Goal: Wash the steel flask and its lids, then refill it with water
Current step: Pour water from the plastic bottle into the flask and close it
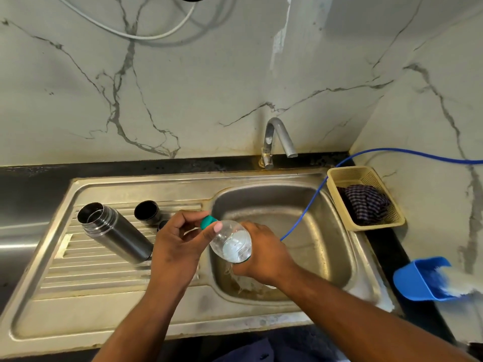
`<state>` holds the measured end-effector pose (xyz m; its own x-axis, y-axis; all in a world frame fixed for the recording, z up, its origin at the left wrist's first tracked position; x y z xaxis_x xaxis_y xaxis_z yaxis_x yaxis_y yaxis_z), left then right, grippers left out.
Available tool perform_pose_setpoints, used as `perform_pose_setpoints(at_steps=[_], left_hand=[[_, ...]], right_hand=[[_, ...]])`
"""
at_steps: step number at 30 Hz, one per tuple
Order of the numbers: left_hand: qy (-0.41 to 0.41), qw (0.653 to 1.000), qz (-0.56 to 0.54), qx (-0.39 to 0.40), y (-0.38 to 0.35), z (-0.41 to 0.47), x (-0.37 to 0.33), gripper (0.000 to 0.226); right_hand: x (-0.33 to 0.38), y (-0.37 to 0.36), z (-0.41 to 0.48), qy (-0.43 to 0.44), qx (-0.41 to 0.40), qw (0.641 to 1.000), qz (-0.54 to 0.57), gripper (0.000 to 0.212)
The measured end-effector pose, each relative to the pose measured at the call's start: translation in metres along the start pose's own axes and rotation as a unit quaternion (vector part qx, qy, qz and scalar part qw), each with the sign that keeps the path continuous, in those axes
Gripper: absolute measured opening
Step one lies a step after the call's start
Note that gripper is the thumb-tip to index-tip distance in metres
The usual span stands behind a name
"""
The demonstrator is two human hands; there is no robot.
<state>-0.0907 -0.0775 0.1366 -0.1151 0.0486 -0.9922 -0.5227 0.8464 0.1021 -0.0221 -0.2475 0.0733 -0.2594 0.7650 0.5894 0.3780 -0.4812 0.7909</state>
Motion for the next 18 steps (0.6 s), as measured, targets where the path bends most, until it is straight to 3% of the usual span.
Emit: perform_pose_setpoints(at_steps=[6, 11, 15, 18], left_hand=[[-0.007, 0.993, -0.066, 0.101, -0.017, -0.007, -0.009, 0.034], [-0.021, 0.995, -0.08, 0.05, -0.019, -0.001, -0.016, 0.023], [-0.022, 0.995, -0.096, 0.01, -0.013, 0.006, -0.019, 0.043], [-0.031, 0.994, -0.103, 0.036, -0.012, 0.008, -0.025, 0.049]], right_hand=[[-0.003, 0.007, 0.002, 0.005, -0.023, 0.999, 0.037, 0.074], [0.006, 0.008, -0.002, 0.015, -0.02, 0.998, 0.065, 0.072], [0.013, 0.011, 0.0, 0.029, -0.005, 0.996, 0.082, 0.075], [0.016, 0.016, 0.002, 0.035, 0.022, 0.994, 0.098, 0.076]])
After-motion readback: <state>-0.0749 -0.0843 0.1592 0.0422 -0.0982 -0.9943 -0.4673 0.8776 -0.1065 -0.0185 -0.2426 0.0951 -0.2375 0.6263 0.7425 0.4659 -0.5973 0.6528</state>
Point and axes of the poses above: each hand's wrist, its own z-axis towards the middle knuckle, its own y-axis out of the back of the hand, x = y × z, the point moved 7 cm from there along z, towards the middle knuckle, and after that the axes turned 3 degrees about -x, right-handed, at the moved point
